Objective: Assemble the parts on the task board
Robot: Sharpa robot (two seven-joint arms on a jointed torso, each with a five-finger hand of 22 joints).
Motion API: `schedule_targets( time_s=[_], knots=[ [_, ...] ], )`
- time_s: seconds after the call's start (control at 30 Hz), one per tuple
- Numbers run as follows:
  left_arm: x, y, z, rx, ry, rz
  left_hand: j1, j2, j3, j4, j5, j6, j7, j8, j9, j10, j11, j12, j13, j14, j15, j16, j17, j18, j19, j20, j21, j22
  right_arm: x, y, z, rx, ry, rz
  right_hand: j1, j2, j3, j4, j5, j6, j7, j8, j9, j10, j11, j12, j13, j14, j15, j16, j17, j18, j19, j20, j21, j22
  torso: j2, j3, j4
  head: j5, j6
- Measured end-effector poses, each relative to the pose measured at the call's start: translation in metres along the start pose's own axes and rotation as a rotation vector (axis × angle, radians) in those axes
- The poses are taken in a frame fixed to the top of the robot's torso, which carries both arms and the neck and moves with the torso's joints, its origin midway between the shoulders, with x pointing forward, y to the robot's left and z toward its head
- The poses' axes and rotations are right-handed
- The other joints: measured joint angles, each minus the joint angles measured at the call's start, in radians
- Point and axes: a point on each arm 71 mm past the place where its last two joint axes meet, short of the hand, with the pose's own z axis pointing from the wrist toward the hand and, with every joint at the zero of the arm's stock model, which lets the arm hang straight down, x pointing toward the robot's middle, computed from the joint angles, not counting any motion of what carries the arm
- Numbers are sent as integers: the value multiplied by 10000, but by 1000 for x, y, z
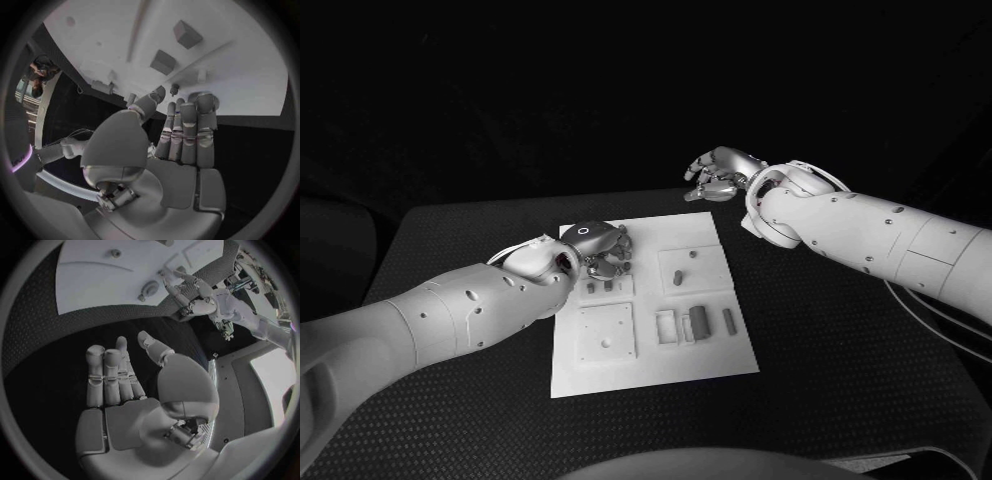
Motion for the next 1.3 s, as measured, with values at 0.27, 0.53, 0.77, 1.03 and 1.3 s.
schedule_targets(
  time_s=[0.27, 0.53, 0.77, 1.03, 1.3],
  knots=[
    [0, 1, 2, -92, -7, 3, -58, 44, 0, 0, 0, -180, 0, -61, -66, -55, 14, -111, -29, -32, 34, 0, -14, 1, 26, 27, -1, 18, 0, 1, 0, -10, 5, 3, 0, 0, 0, 0, 0, 0, 0, 0, 0, 0, 0, 0, -1, 0, 1, 0, 0, 0, 13, 15, 0, 0, -1, 0, 11, -19, 0],
    [5, 2, 6, -212, 96, -52, -164, 150, 0, 0, 0, -177, 181, -61, -93, -195, 52, -245, -123, -33, 105, 69, -42, 5, 42, 83, -6, 55, 1, 2, 1, -34, 14, 12, 0, 0, 0, 0, 0, 0, 0, 0, 0, 0, 0, 0, -1, 1, 1, 0, 0, 0, 17, 12, 0, -1, -1, -5, 2, -20, 11],
    [10, 5, 6, -359, 224, -118, -223, 210, 0, 0, 28, -105, 326, 0, -120, -196, 52, -245, -155, -34, 105, 138, -53, 128, 88, 163, -6, 103, 1, 2, 1, -42, 18, 14, 1, 0, 0, 0, 0, 0, 0, 0, 0, 0, 0, 0, -2, 14, 14, 0, 0, 0, 42, -10, 0, -1, 4, -7, -5, -45, 12],
    [11, 4, 8, -384, 230, -194, -224, 210, 0, 1, 38, -105, 325, 39, -135, -235, 87, -244, -166, 5, 144, 146, -52, 143, 95, 172, -6, 117, 1, 2, 1, -48, 21, 16, 1, 0, 1, 0, 0, 0, 0, 0, 0, 0, 0, 0, 7, -20, -20, 1, 0, 0, 41, -9, 0, -1, 5, -5, -3, -79, -11],
    [12, 3, 9, -403, 234, -252, -166, 347, 28, 29, 38, -105, 325, 39, -160, -225, 158, -244, -177, 18, 132, 193, -65, 143, 136, 132, 40, 152, 1, 3, 1, -60, 26, 20, 1, 0, 1, 0, 0, 0, 0, 0, 0, 0, 0, 0, 7, -20, -20, 1, 0, 0, 39, -7, -1, -1, 0, -3, 6, -93, -16]
  ],
)
